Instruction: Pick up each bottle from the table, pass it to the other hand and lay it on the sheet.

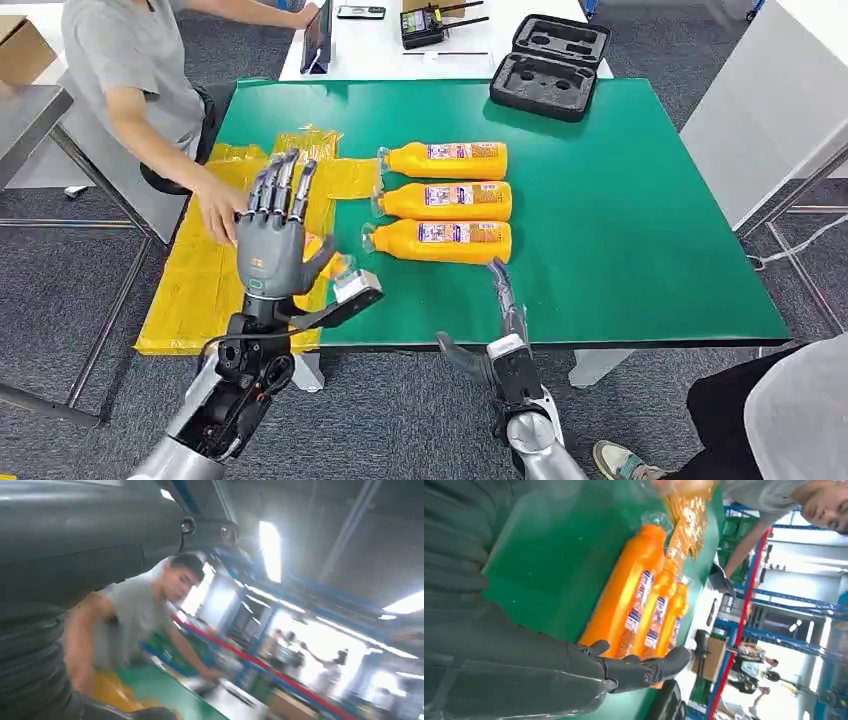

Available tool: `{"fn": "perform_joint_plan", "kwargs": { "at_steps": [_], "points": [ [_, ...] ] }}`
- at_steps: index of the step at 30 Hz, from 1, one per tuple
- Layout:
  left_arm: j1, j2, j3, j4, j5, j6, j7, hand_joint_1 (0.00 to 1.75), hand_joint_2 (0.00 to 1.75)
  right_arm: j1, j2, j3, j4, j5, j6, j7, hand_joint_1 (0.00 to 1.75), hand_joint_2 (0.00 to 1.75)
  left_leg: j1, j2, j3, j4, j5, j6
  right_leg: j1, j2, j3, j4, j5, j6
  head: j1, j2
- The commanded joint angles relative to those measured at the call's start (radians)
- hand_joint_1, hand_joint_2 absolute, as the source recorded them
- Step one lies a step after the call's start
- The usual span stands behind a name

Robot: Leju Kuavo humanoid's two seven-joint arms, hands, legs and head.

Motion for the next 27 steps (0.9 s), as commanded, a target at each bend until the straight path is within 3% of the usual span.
{"fn": "perform_joint_plan", "kwargs": {
  "at_steps": [1,7,18,27],
  "points": [
    [0.020,-0.104,0.027,0.150,0.396,-0.062,-0.354,0.00,1.75,0.021,-0.019,-0.001,-0.112,0.003,-0.132,0.003,0.00,1.75,0.002,-0.001,0.003,-0.001,-0.001,-0.001,0.002,-0.002,0.004,-0.002,0.000,-0.002,0.000,0.000],
    [0.070,-0.123,0.020,0.139,0.604,-0.161,-0.496,0.00,1.75,0.060,-0.034,-0.034,-0.170,0.039,-0.229,0.003,0.00,1.75,0.001,-0.001,0.003,-0.001,-0.001,-0.001,0.001,-0.002,0.004,-0.002,0.000,-0.001,0.000,0.000],
    [0.080,-0.115,-0.049,0.104,0.741,-0.252,-0.496,0.00,1.75,0.059,-0.047,-0.059,-0.172,0.036,-0.254,0.003,0.00,1.75,0.000,-0.001,0.001,0.000,0.000,-0.001,0.001,-0.001,0.001,-0.001,0.000,-0.001,0.000,0.000],
    [0.098,-0.079,-0.134,0.098,0.857,-0.151,-0.496,0.00,1.75,0.060,-0.064,-0.044,-0.178,0.058,-0.267,0.003,0.00,1.75,0.000,0.000,0.002,-0.001,0.000,-0.001,0.000,0.000,0.002,-0.001,0.000,-0.001,0.000,0.000]
  ]
}}
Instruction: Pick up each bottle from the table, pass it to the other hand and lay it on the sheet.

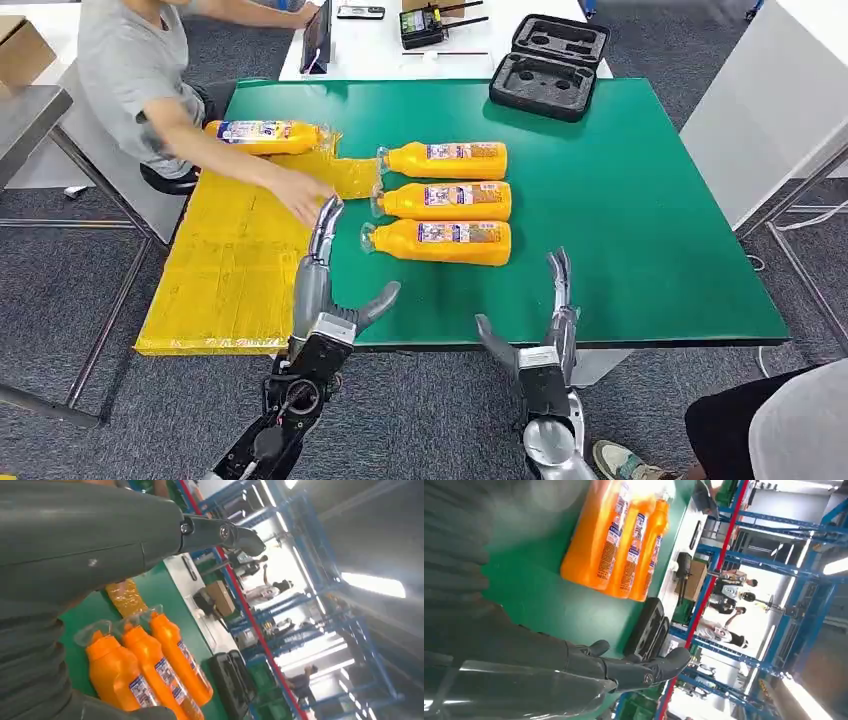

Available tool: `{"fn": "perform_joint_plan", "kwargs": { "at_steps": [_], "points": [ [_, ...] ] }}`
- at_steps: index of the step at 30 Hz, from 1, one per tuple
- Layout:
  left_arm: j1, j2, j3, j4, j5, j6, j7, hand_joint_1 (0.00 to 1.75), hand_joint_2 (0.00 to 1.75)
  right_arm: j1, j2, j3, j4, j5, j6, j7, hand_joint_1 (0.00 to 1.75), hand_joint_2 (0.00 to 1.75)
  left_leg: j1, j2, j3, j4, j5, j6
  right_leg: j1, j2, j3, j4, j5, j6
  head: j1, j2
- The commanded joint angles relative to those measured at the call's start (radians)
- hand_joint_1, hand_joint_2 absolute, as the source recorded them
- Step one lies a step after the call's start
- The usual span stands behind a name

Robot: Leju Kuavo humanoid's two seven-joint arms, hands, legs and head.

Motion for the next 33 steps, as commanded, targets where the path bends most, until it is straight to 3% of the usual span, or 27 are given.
{"fn": "perform_joint_plan", "kwargs": {
  "at_steps": [1,11,15,18,22,25,26,33],
  "points": [
    [0.007,0.045,-0.122,0.015,0.077,0.061,0.003,0.00,1.75,-0.020,-0.033,-0.004,-0.003,0.002,-0.015,0.003,0.00,1.75,0.000,0.000,0.001,-0.001,0.000,-0.001,0.000,0.000,0.001,-0.001,0.000,-0.001,0.000,0.000],
    [-0.007,0.046,-0.196,0.011,0.130,0.060,0.003,0.00,1.75,-0.019,-0.027,-0.046,0.001,-0.016,0.023,0.003,0.00,1.75,0.001,0.001,0.001,0.000,0.000,-0.001,0.001,0.000,0.002,-0.001,0.000,-0.001,0.000,0.000],
    [-0.008,0.052,-0.225,0.014,0.152,0.061,0.003,0.00,1.75,-0.018,-0.027,-0.051,0.036,0.057,0.003,0.003,0.00,1.75,0.000,0.000,0.001,-0.001,0.000,-0.001,0.000,0.000,0.001,-0.001,0.000,-0.001,0.000,0.000],
    [-0.007,0.052,-0.245,0.014,0.177,0.054,0.003,0.00,1.75,-0.030,-0.018,-0.078,0.116,0.233,-0.042,0.003,0.00,1.75,0.001,0.000,0.002,-0.001,0.000,-0.001,0.001,0.000,0.002,-0.001,0.000,-0.001,0.000,0.000],
    [-0.007,0.052,-0.245,0.014,0.177,0.054,0.003,0.00,1.75,-0.030,-0.018,-0.078,0.116,0.233,-0.042,0.003,0.00,1.75,0.002,0.001,0.003,-0.001,0.000,-0.002,0.002,0.000,0.004,-0.003,0.001,-0.002,0.000,0.000],
    [-0.014,0.042,-0.280,0.024,0.203,0.030,0.003,0.00,1.75,-0.048,0.038,-0.194,0.213,0.551,-0.042,0.014,0.00,1.75,0.002,0.001,0.003,-0.002,0.000,-0.002,0.002,0.000,0.004,-0.003,0.001,-0.002,0.000,0.000],
    [-0.017,0.035,-0.293,0.028,0.212,0.028,0.003,0.00,1.75,-0.050,0.075,-0.281,0.211,0.741,-0.042,0.038,0.00,1.75,0.001,0.000,0.002,-0.001,0.000,-0.001,0.001,0.000,0.003,-0.002,0.001,-0.001,0.000,0.000],
    [-0.037,0.040,-0.357,0.019,0.233,0.052,0.003,0.00,1.75,-0.201,0.037,-0.297,0.409,0.800,-0.003,0.070,0.00,1.75,0.001,0.001,0.001,0.000,0.000,-0.001,0.001,0.001,0.001,-0.001,0.001,-0.001,-0.001,0.000]
  ]
}}
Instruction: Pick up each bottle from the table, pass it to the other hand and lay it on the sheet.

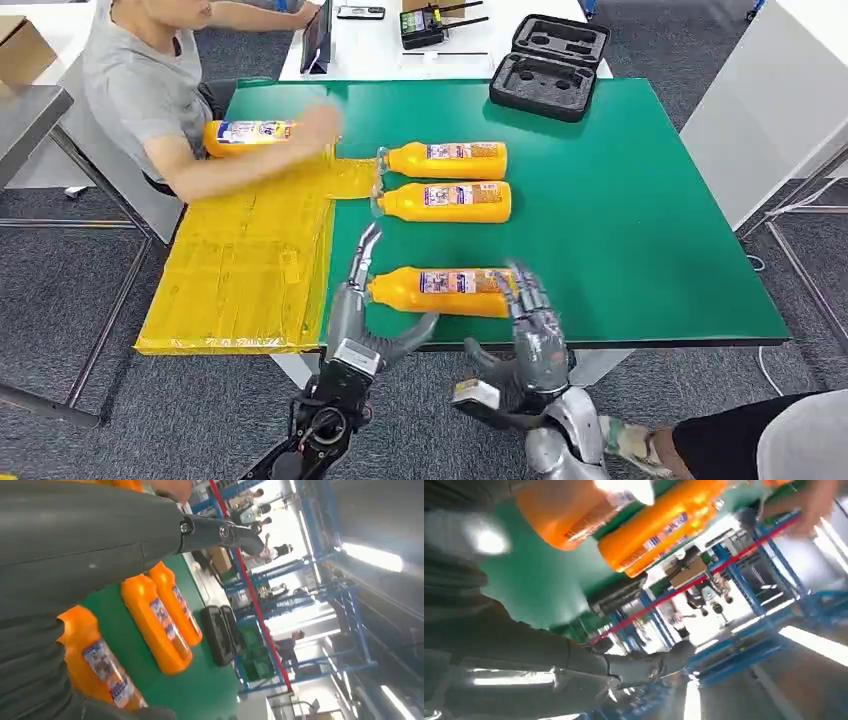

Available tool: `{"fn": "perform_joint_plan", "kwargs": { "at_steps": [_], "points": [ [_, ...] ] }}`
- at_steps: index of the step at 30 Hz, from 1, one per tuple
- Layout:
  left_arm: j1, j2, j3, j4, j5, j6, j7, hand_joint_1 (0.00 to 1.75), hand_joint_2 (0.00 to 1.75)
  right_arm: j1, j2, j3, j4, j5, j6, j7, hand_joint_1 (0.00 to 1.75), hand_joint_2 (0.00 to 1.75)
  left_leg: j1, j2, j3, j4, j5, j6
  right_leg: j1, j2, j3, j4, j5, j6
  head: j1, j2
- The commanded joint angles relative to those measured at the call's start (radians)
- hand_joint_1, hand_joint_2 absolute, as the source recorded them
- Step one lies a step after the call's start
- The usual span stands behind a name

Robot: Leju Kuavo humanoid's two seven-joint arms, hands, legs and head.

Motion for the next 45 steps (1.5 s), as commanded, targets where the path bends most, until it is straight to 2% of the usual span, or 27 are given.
{"fn": "perform_joint_plan", "kwargs": {
  "at_steps": [1,2,6,18,45],
  "points": [
    [-0.055,0.024,-0.119,0.031,0.024,0.016,0.003,0.00,1.75,-0.192,0.005,-0.136,0.305,0.053,0.046,0.043,0.00,1.75,0.001,0.002,0.001,0.000,0.000,-0.001,0.001,0.002,0.001,-0.001,0.002,-0.001,0.000,0.000],
    [-0.059,0.026,-0.128,0.026,0.027,0.028,0.003,0.00,1.75,-0.221,-0.009,-0.143,0.347,0.055,0.073,0.054,0.00,1.75,0.001,0.002,0.001,0.000,0.000,-0.001,0.001,0.001,0.001,-0.001,0.001,-0.001,0.000,0.000],
    [-0.062,0.030,-0.135,0.016,0.044,0.045,0.003,0.00,1.75,-0.277,-0.031,-0.149,0.462,0.087,0.056,0.067,0.00,1.75,0.000,0.001,0.002,0.000,0.001,-0.001,0.000,0.000,0.002,-0.001,0.002,0.001,0.000,0.000],
    [-0.066,0.029,-0.146,0.005,0.070,0.028,0.003,0.00,1.75,-0.347,-0.039,-0.144,0.582,0.094,0.097,0.059,0.00,1.75,-0.001,0.001,0.001,0.000,0.001,0.000,0.000,0.001,0.001,0.000,0.002,0.001,0.000,0.000],
    [-0.074,0.030,-0.160,0.008,0.060,0.044,0.003,0.00,1.75,-0.381,-0.040,-0.120,0.653,0.114,0.101,0.055,0.00,1.75,0.000,0.001,0.001,0.001,0.000,-0.001,0.001,0.001,0.001,0.000,0.001,0.000,0.000,0.000]
  ]
}}
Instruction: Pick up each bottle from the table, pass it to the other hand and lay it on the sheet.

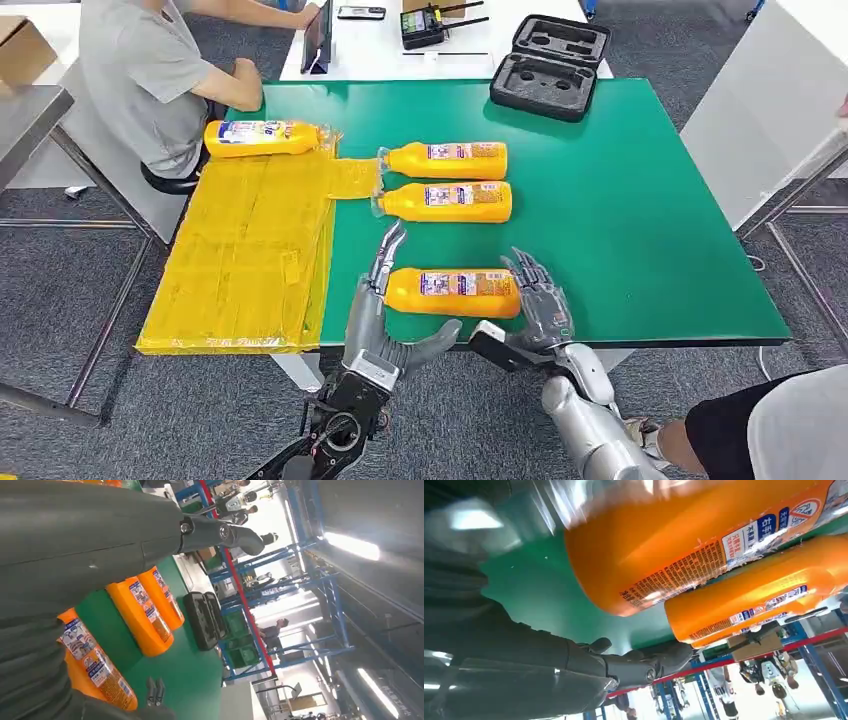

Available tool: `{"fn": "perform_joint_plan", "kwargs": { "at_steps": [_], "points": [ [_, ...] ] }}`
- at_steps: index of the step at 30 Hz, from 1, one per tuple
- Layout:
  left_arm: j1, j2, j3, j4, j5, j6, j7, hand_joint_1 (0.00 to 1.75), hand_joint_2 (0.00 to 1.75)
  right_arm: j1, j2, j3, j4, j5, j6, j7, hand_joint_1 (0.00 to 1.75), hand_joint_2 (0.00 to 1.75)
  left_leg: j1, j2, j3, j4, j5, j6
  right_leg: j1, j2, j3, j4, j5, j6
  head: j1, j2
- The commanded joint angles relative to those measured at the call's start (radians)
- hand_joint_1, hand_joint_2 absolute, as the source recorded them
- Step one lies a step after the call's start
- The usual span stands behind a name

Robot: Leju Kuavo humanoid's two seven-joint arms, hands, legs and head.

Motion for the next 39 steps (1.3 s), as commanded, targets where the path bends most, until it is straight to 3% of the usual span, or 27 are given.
{"fn": "perform_joint_plan", "kwargs": {
  "at_steps": [1,23,39],
  "points": [
    [-0.038,0.029,-0.046,0.025,0.001,0.002,0.003,0.00,1.75,-0.056,0.002,0.006,0.086,0.008,-0.008,-0.001,0.00,1.75,0.001,0.001,0.001,0.000,-0.001,-0.002,0.001,0.001,0.001,0.000,0.000,-0.002,0.000,0.000],
    [-0.051,0.020,-0.049,0.055,0.001,-0.028,0.003,0.00,1.75,-0.004,0.009,0.052,-0.032,0.051,0.034,0.055,0.00,1.75,0.001,0.001,0.001,0.000,0.000,-0.001,0.001,0.000,0.001,0.000,0.000,-0.001,0.000,0.000],
    [-0.051,0.022,-0.069,0.052,-0.005,-0.032,0.003,0.00,1.75,-0.074,-0.008,0.046,-0.008,0.047,0.101,0.092,0.00,1.75,0.000,0.001,0.000,0.000,0.000,-0.001,0.000,0.001,0.000,0.000,0.000,-0.001,0.000,0.000]
  ]
}}
